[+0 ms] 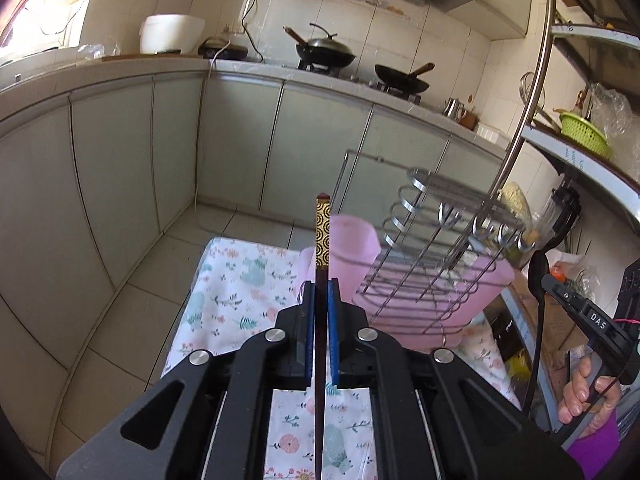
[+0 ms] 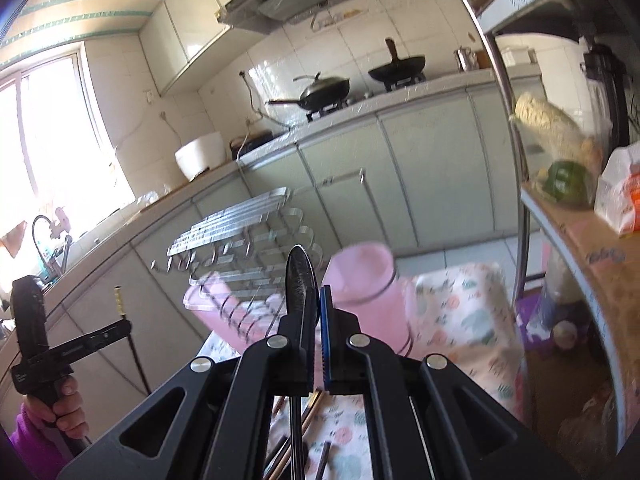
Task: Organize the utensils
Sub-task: 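Lift the chopstick with left gripper while right lifts the spoon toward the pink cup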
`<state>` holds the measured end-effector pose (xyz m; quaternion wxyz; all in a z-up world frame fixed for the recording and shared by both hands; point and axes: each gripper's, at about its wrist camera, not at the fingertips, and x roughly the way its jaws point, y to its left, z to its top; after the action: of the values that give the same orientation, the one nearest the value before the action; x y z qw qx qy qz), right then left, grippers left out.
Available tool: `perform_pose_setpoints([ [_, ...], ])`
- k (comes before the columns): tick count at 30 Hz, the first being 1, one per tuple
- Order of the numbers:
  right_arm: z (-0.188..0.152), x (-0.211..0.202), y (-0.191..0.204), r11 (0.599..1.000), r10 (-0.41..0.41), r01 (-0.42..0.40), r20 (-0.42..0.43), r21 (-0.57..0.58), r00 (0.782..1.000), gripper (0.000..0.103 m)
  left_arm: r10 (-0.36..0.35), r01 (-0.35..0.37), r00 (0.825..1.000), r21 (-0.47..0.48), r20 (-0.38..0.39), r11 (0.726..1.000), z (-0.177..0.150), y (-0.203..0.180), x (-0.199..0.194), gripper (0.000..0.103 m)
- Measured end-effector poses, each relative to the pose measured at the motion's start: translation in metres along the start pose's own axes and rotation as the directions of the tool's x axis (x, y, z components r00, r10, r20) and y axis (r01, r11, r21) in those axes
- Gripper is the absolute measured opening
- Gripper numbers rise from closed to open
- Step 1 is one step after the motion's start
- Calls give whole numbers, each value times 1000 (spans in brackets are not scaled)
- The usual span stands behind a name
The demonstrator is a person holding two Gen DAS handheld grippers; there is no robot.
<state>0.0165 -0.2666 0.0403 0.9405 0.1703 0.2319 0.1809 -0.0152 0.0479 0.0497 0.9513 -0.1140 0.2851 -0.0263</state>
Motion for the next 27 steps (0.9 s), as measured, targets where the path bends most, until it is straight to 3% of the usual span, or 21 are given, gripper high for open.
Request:
perform_pose_setpoints([
  [7, 44, -10, -6, 999, -32, 33, 116, -4, 993, 2, -39, 39, 993, 2, 115, 999, 30, -9, -19, 5],
  [15, 82, -1, 0, 996, -78, 86, 277, -17, 958, 2, -79, 84, 971, -15, 224, 996, 66, -9, -32, 5],
  [23, 102, 17, 8, 989, -121, 149, 455, -25, 882, 2, -109, 132, 932, -43, 347, 990, 104, -8, -38, 5],
  [27, 106, 31, 7, 982, -150, 188, 485, -32, 861, 2, -107, 130, 912, -31, 397, 991, 121, -13, -35, 5],
])
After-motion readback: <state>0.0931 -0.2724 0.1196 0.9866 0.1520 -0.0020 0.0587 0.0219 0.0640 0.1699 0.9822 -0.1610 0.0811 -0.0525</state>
